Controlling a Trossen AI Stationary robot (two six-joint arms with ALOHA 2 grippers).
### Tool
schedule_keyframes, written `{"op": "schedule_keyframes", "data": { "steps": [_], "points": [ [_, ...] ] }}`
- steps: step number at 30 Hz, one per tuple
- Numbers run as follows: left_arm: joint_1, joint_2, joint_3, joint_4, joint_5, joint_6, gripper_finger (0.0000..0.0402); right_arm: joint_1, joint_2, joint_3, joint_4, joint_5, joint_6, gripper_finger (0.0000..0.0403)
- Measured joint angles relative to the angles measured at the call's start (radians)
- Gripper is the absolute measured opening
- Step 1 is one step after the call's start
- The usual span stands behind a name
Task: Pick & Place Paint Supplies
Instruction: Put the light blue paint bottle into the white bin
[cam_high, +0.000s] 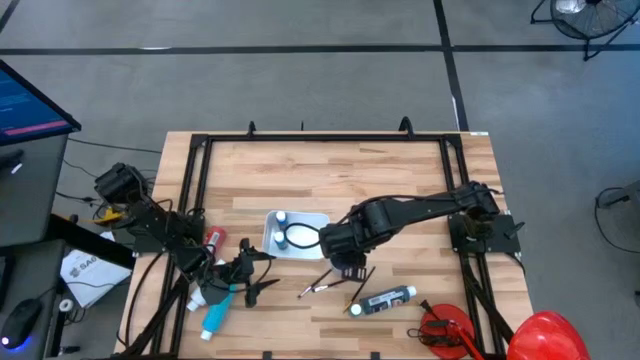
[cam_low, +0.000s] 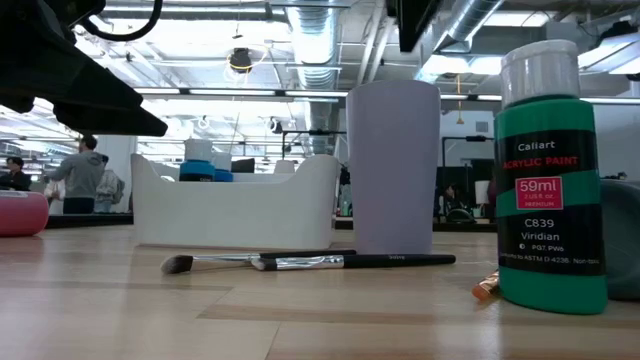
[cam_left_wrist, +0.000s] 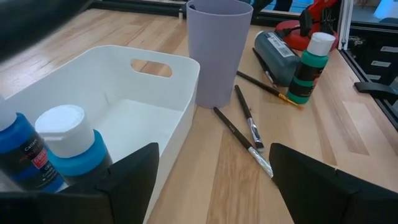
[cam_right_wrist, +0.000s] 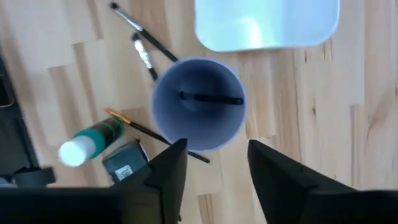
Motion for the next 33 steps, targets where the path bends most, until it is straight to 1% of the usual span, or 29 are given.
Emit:
{"op": "schedule_keyframes", "data": {
  "steps": [3,7,12,15,19,21,25,28,30,33],
  "points": [
    [0.0,0.0,0.0,0.0,0.0,0.0,0.0298,0.005,0.0,0.049,-0.013,-0.003,-0.038,0.018],
    [0.0,0.0,0.0,0.002,0.001,0.0,0.0298,0.005,0.0,0.111,-0.023,-0.003,-0.039,0.019],
    [0.0,0.0,0.0,0.006,0.048,0.0,0.0298,0.029,0.0,0.165,-0.023,0.002,-0.042,0.0192],
    [0.0,0.0,0.0,0.008,0.076,0.001,0.0298,0.073,0.0,0.18,0.006,0.065,-0.074,0.019],
    [0.0,0.0,0.0,0.009,0.105,0.013,0.0298,0.175,0.0,0.18,0.126,0.233,-0.18,0.0189],
    [0.0,0.0,0.0,0.011,0.122,0.016,0.0298,0.227,0.0,0.18,0.226,0.283,-0.226,0.019],
    [0.0,0.0,0.0,0.023,0.164,0.016,0.0298,0.294,-0.012,0.178,0.329,0.29,-0.264,0.0188],
    [0.0,0.0,0.0,0.033,0.2,0.016,0.0298,0.324,-0.014,0.15,0.347,0.293,-0.268,0.0186],
    [0.0,0.0,0.0,0.033,0.214,0.016,0.0298,0.344,-0.015,0.12,0.384,0.296,-0.267,0.0185],
    [0.0,0.0,0.0,0.034,0.229,0.016,0.0298,0.364,-0.018,0.048,0.471,0.332,-0.283,0.0185]
  ]
}}
